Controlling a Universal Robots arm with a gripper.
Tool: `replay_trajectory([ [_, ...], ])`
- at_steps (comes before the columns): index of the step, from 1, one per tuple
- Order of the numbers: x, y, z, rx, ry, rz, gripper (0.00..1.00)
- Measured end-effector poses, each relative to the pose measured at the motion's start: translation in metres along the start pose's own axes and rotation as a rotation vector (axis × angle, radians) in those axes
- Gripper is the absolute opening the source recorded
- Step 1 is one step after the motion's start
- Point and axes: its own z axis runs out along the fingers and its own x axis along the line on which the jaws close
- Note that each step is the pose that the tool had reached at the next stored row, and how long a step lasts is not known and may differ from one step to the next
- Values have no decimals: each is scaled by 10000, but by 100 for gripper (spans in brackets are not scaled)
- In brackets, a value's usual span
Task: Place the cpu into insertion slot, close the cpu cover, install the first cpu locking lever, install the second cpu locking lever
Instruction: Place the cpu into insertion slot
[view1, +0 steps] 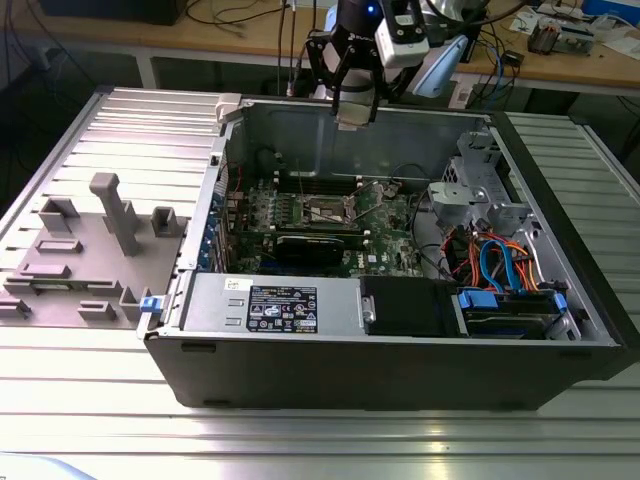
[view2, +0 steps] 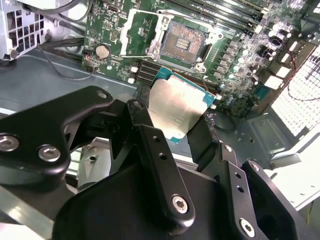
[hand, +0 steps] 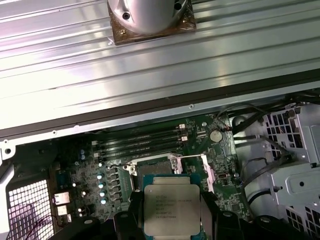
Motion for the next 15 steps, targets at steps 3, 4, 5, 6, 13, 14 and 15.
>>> replay_trajectory([
  [3, 0, 0, 0, -2, -10, 97, 54],
  [4, 0, 0, 1, -3, -12, 124, 54],
  [5, 0, 0, 1, -3, -13, 138, 54],
  [6, 0, 0, 1, -3, -15, 147, 54],
  [13, 0, 0, 0, -4, -21, 226, 54],
  [14, 0, 0, 1, -5, -22, 242, 54],
  [15, 0, 0, 0, -5, -23, 252, 54],
])
